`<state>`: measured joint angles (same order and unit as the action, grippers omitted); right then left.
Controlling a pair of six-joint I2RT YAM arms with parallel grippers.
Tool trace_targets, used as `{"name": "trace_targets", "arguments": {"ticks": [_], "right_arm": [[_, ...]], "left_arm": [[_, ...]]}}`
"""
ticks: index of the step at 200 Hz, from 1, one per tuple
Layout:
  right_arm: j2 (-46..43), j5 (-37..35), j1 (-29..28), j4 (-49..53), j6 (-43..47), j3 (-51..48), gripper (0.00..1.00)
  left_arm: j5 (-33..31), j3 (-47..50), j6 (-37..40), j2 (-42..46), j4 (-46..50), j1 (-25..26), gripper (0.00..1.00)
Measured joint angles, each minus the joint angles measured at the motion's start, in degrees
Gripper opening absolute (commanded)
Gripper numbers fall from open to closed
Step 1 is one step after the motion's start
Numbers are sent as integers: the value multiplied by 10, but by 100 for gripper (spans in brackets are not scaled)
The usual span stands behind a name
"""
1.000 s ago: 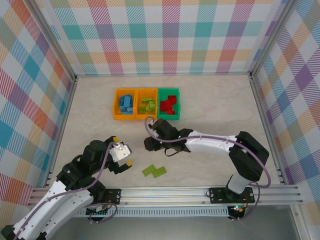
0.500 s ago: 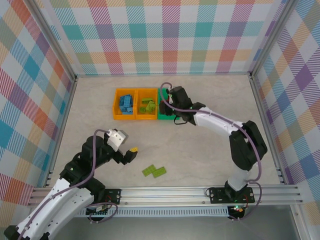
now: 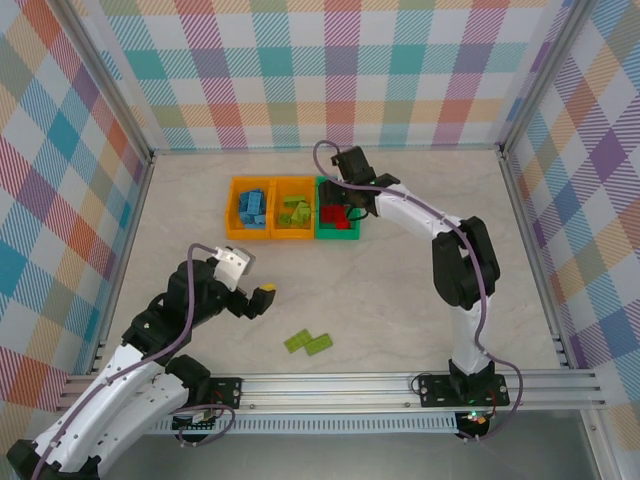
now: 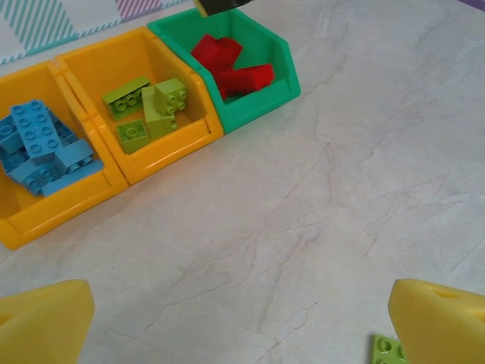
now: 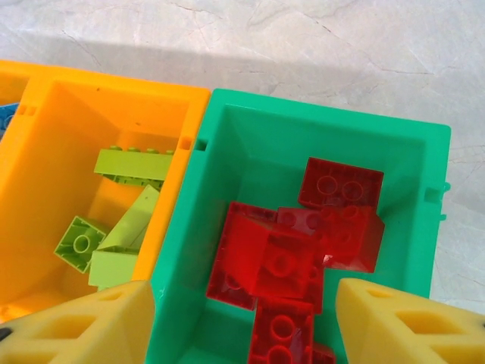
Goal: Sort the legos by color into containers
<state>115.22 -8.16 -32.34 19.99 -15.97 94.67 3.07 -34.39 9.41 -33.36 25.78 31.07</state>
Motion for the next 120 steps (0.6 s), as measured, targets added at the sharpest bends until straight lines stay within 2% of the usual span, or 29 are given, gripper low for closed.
{"name": "trace_targets", "arguments": {"ticks": [24,57,86,104,120], "right_arm": [[-56,32,0,8,3,-51,72],[-221,144,0,9,6,-187,80],[-363,227,-5,19,-4,-295,86],[-429,258,-9,39,-17,-354,91],[-478,269,-10,67,-33,-402,95]], "left_arm": [[-14,-4,-10,-18,8,-9,99],[-41,-44,-20,-66,52,-14,95],[-2,-117,-33,-129,110,-14,93],[23,-158,-56,-168,143,16,92],[32,-175,-76,-187,172,87,89]]}}
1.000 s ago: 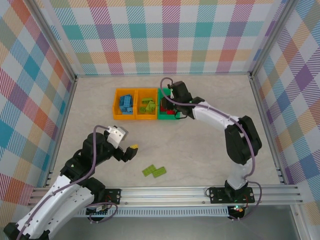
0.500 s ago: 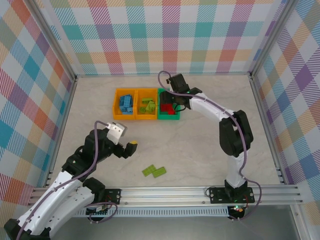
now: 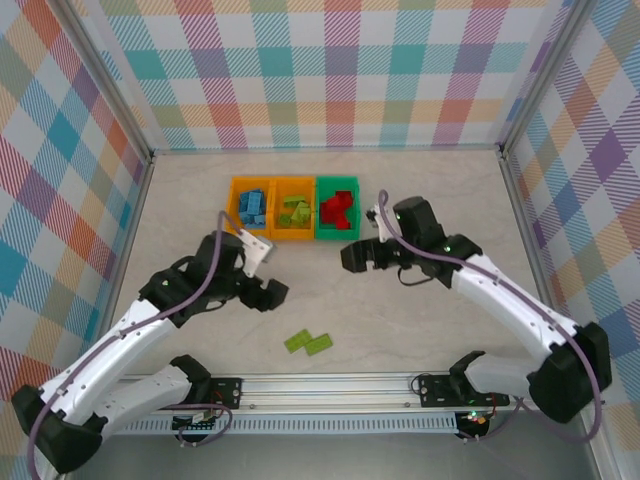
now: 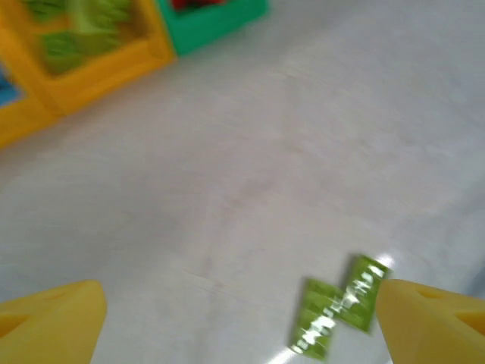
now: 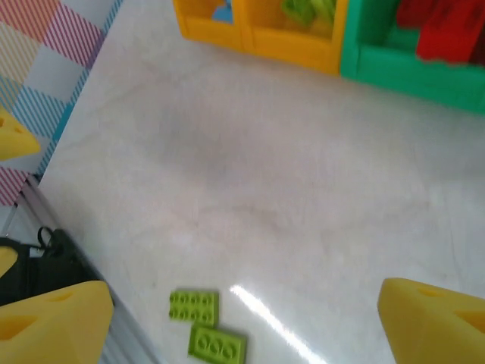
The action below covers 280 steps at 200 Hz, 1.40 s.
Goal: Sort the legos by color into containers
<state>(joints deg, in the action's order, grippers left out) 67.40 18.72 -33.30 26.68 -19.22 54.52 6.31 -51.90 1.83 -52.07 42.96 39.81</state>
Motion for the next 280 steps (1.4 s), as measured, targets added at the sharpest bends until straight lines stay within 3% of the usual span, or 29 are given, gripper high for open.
{"name": "trace_targets", "arguments": {"ticks": [22,37,72,108,173,219,263,280], "right_arm": [[-48,0,0,29,-17,-43,100],[-63,0,0,33,-25,-53,100],[-52,0,0,30,-28,-54,100],[-42,1,0,30,-28,-54,100],[-54,2,0,30,-28,-54,100],[-74,2,0,30,-28,-57,100],[-93,-8,0,43,-28,-58,100],[-99,-9,1,45,-28,-58,100]], "left_arm": [[-11,-9,-28,-35,32,109,87],[-26,-26,-40,-91,54,157,87],[-82,-85,-22,-269,102,208,88],[-79,-101,-38,-391,138,241,88],[-106,-117,-35,-480,172,250,74],[-113,-124,-31,-502,186,242,55],[-105,-129,-22,-542,187,241,63],[-102,-132,-21,-545,191,240,56]]}}
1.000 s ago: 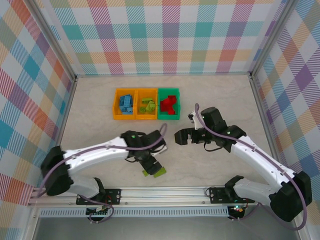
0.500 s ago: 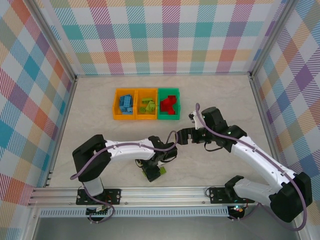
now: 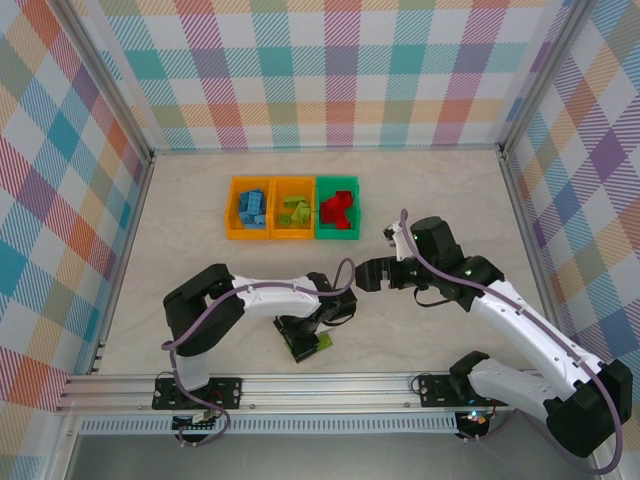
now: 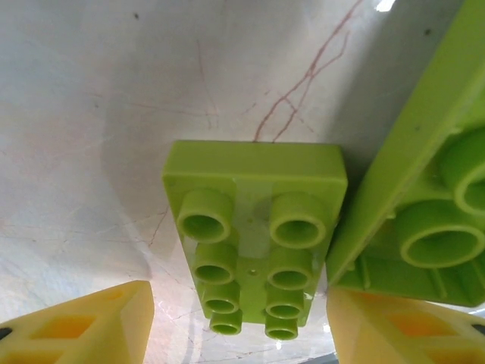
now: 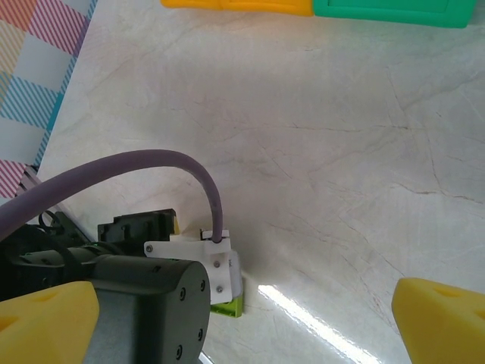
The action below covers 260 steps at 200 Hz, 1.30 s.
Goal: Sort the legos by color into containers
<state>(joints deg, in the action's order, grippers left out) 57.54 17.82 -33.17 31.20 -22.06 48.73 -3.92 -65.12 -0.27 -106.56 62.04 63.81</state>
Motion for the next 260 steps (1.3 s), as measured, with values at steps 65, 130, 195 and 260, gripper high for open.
{"name": "trace_targets", "arguments": {"ticks": [65,130,195,260], "right_arm": [[-5,-9,2,8,0,0,100],[-24,-8,1,13,-2,0,100],[-29,5,1,-5,-26,-2,100],[-29,9,1,-21,-45,-17,100]], "left_arm": [[17,-20,14,-21,24,-8,29],[15,-23,16,16,-16,-29,28],[0,-32,12,141,-89,-122,27],[3,-176,13,89,-197,-302,27]]}}
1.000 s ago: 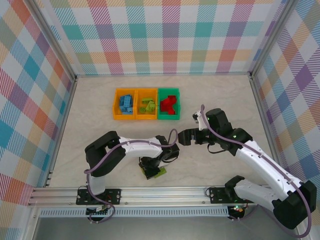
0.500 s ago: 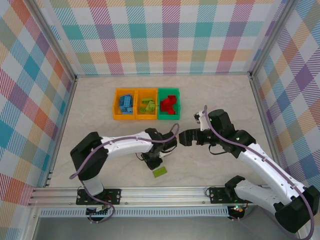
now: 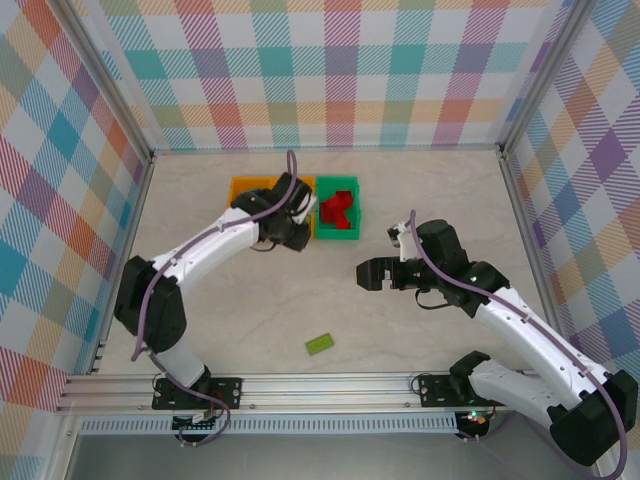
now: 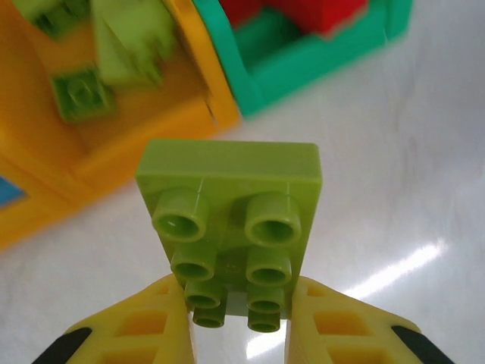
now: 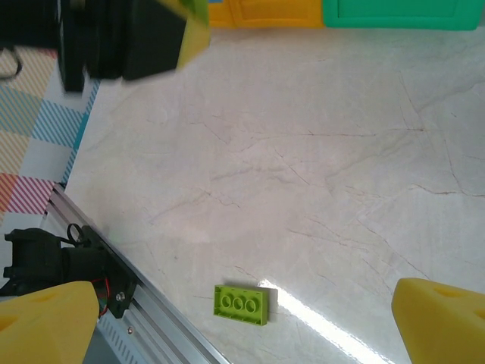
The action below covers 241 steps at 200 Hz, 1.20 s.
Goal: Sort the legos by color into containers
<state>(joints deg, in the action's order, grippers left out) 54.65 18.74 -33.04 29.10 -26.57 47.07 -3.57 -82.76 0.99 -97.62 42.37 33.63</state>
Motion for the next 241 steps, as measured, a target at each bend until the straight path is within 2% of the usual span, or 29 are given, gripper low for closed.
{"name": "trace_targets", "arguments": {"ticks": [29,47,73,98,122,159,189,208,241], "right_arm": [[0,-1,0,4,0,0,100],[-2,-3,0,5,0,0,100],[-4,-8,0,7,0,0,100],[-4,-18,-1,19,0,0,100],[5,-35,-25,24,-5,0,100],[53,-86,-132,21,-35,0,100],[152,-160,-264,12,-93,6,100],[230,-201,-329,9,-126,23,100],[341,-235,-383,1,-160,58,100]], "left_arm": [[0,-68,4,-86,-40,-43,41],[0,-99,13,-129,-51,-60,56],[-2,-119,14,-153,-54,-69,59],[7,-107,14,-127,-61,-69,60],[27,-37,15,-29,-66,-67,64],[33,75,60,222,-40,-40,72],[51,154,142,415,2,-30,84],[71,216,203,512,41,-30,100],[141,324,298,625,121,-30,100]]}}
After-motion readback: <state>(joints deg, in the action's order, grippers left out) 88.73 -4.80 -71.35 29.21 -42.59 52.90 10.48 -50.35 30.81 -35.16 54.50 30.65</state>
